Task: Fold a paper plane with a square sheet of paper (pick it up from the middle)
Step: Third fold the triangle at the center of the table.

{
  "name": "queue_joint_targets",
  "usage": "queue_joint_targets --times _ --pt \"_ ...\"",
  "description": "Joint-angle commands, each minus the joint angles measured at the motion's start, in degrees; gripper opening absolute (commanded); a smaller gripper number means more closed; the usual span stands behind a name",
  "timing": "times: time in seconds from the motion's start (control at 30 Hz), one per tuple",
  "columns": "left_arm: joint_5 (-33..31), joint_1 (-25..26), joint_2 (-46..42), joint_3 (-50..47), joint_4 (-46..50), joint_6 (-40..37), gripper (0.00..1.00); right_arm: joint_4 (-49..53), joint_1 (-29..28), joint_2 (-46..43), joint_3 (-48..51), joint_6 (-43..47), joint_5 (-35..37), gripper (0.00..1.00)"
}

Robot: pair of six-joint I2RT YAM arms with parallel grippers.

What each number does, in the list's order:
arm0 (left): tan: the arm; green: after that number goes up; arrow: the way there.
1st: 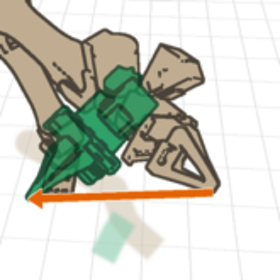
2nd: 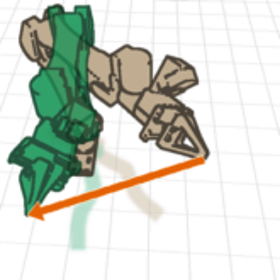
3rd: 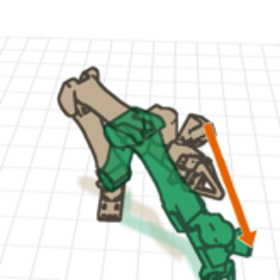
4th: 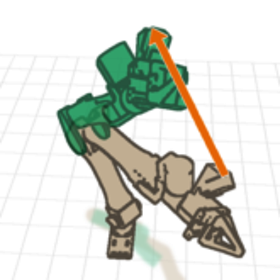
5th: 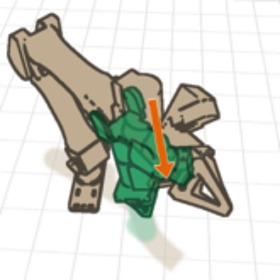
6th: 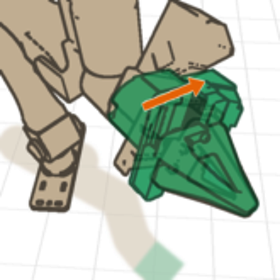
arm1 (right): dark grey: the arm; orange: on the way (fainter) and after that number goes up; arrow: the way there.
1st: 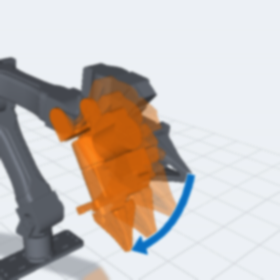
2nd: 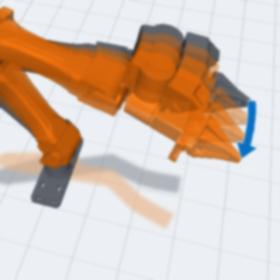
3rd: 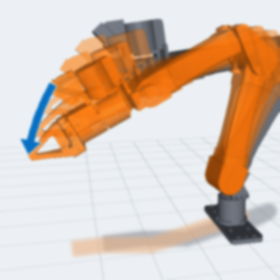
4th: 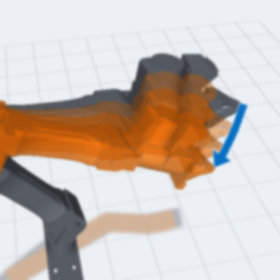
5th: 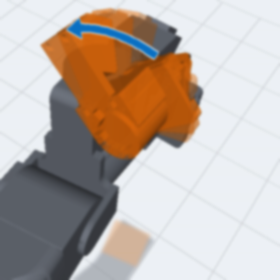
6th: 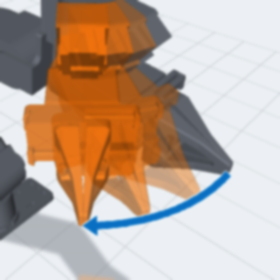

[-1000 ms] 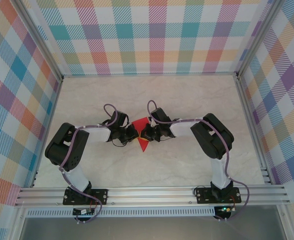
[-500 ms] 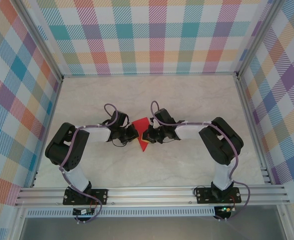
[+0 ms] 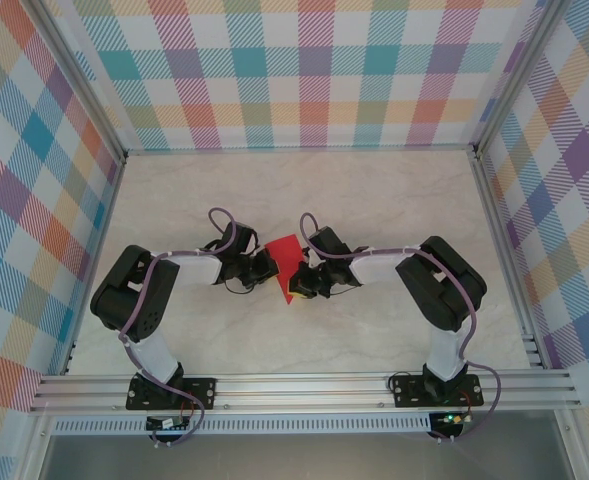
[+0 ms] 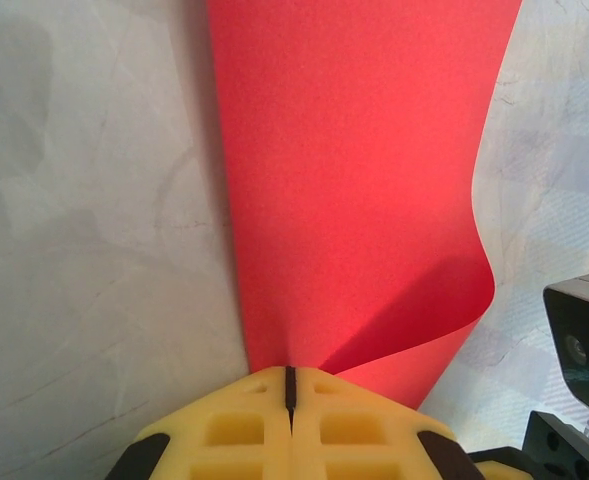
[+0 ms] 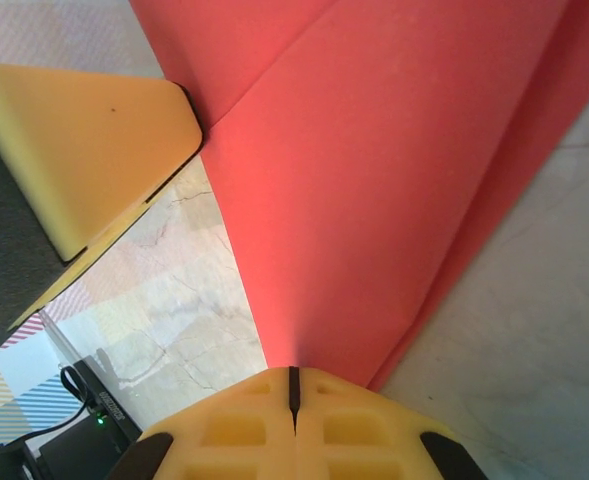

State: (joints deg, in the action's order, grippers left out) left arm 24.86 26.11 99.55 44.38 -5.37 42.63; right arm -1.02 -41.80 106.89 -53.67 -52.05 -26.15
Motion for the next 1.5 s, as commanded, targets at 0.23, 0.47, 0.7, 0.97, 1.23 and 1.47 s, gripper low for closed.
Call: queue_joint_targets --times 0.23,0.47,0.7,0.97,1.23,1.47 --pt "0.5 0.2 1.5 -2.0 2.2 -0.4 0.0 3.0 -1.2 -1.2 -1.8 3.2 -1.6 0.0" --pt "-0.3 0.3 1.9 -2.1 2.3 -0.4 0.0 3.6 -1.7 -0.5 -0.7 3.0 -0.9 0.0" --pt "-0.4 0.3 1.9 -2.1 2.6 -0.4 0.0 8.2 -1.7 0.3 -0.5 3.8 1.9 0.0" --pt "-0.4 0.3 2.0 -1.8 2.5 -0.4 0.0 6.1 -2.4 -3.3 -2.4 4.7 -0.3 0.0" --pt "-0.1 0.3 2.1 -1.8 2.4 -0.4 0.0 6.1 -2.8 -1.3 -2.1 4.6 -1.2 0.0" --pt "0.0 0.3 2.0 -1.8 2.4 -0.4 0.0 8.8 -2.8 0.2 -2.6 5.0 0.5 0.0"
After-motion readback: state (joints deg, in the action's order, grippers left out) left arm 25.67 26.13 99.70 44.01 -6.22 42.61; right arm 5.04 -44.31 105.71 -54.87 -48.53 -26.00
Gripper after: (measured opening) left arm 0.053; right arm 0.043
